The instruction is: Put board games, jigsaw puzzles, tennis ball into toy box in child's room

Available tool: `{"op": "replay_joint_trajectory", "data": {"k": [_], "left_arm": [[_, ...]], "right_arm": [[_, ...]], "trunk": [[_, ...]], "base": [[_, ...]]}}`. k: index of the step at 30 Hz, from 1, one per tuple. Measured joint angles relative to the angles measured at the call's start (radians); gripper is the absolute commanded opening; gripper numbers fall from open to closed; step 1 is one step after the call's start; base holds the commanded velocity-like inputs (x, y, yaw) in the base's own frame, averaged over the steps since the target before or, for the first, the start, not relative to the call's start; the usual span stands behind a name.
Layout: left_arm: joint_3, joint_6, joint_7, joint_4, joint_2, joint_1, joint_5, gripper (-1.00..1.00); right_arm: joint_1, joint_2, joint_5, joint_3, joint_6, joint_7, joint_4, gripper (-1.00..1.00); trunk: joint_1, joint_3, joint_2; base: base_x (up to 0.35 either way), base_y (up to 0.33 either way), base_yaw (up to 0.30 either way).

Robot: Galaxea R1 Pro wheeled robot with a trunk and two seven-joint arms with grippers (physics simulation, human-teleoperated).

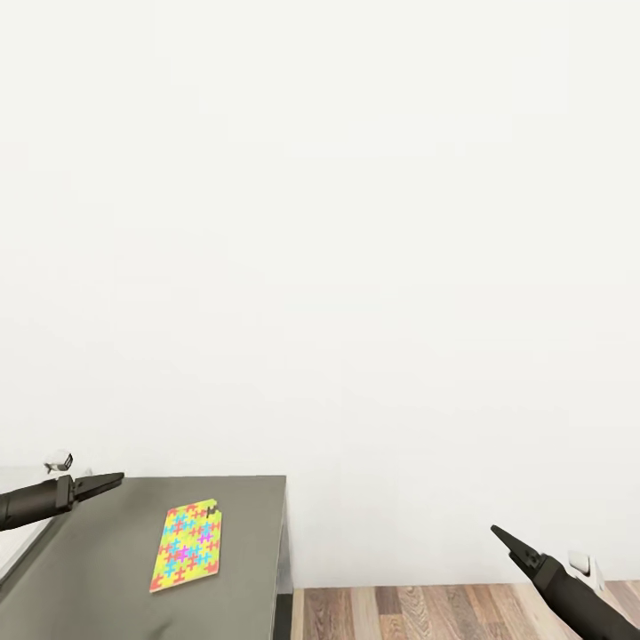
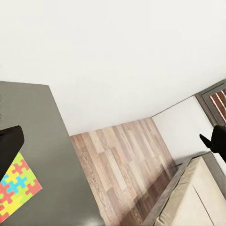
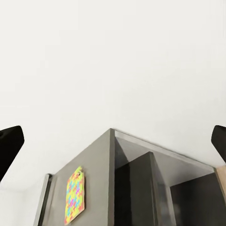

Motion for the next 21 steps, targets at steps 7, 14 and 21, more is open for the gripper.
{"op": "replay_joint_trajectory", "data": {"k": [7,14,21], "left_arm": [[0.000,0.000,0.000,0.000,0.000,0.000,0.000,1.00],[0.000,0.000,0.000,0.000,-0.001,0.000,0.000,1.00],[-0.002,0.002,0.000,0.000,-0.004,0.000,0.000,1.00]], "right_arm": [[0.000,-0.001,0.001,0.001,0.000,-0.003,0.000,1.00],[-0.001,0.000,0.001,0.001,-0.001,-0.004,0.000,1.00],[-0.001,0.000,0.005,0.002,-0.005,-0.010,0.000,1.00]], "trunk": [[0.000,0.000,0.000],[0.000,0.000,0.000],[0.000,0.000,0.000]], "base": [[0.005,0.008,0.000],[0.001,0.001,0.000],[0.000,0.000,0.000]]}}
